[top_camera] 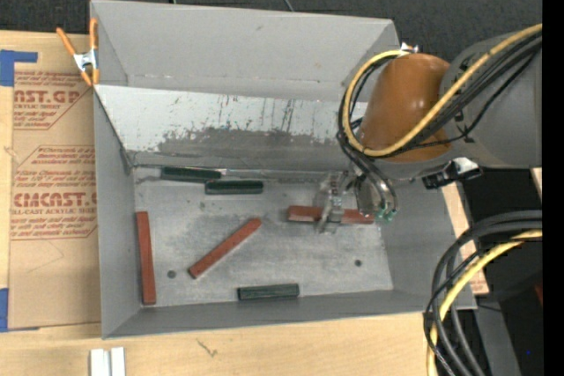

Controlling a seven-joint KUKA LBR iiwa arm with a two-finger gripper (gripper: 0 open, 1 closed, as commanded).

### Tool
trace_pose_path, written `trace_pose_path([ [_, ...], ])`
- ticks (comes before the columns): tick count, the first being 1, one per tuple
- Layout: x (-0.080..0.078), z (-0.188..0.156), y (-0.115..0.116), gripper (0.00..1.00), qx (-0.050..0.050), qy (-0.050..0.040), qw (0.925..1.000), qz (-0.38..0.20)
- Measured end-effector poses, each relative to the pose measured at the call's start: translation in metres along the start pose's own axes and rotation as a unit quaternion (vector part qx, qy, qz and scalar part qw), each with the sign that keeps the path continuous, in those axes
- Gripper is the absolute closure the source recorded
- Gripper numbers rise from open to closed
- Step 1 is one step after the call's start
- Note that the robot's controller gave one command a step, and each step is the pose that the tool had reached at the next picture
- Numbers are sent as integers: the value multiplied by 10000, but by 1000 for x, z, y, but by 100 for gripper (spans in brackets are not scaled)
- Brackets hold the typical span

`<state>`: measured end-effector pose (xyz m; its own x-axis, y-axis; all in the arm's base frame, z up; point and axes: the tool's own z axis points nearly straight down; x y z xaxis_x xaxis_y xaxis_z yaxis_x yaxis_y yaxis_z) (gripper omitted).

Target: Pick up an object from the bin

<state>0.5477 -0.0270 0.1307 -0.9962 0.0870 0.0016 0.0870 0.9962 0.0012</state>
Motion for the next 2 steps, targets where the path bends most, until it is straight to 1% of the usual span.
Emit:
trace_pose_path([
  [2, 0, -32, 0, 100, -1, -14, 10000, -2],
])
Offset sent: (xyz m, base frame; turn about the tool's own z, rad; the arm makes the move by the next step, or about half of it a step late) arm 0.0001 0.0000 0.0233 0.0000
